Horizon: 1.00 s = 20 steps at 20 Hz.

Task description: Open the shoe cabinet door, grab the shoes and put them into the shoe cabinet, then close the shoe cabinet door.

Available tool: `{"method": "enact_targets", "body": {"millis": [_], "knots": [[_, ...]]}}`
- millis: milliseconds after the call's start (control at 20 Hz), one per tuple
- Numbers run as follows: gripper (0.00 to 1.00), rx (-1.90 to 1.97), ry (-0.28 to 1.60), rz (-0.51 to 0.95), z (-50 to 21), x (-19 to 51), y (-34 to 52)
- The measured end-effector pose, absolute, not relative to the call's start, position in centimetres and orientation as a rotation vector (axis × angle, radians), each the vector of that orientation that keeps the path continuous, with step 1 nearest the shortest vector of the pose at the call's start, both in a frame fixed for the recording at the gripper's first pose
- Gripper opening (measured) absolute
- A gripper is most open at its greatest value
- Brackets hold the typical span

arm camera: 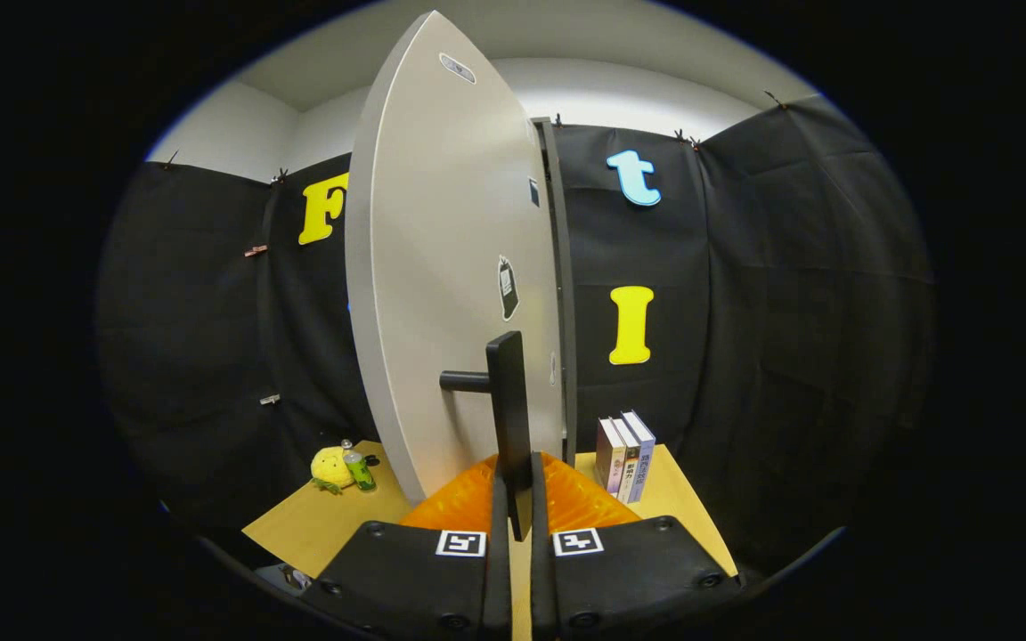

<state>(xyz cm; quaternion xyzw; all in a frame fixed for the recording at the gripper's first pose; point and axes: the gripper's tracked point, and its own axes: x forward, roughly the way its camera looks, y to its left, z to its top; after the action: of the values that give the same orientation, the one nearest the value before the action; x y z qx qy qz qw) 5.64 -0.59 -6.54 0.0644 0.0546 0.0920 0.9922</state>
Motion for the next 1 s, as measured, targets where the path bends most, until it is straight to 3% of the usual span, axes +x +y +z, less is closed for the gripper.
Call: {"method": "enact_targets", "body": {"millis": [350, 1000], "knots": [[0.12, 0.105, 0.082, 0.086, -6.4, 5.7, -4.0], [0.12, 0.098, -0.03, 0.073, -4.2, 5.2, -4.3]]}}
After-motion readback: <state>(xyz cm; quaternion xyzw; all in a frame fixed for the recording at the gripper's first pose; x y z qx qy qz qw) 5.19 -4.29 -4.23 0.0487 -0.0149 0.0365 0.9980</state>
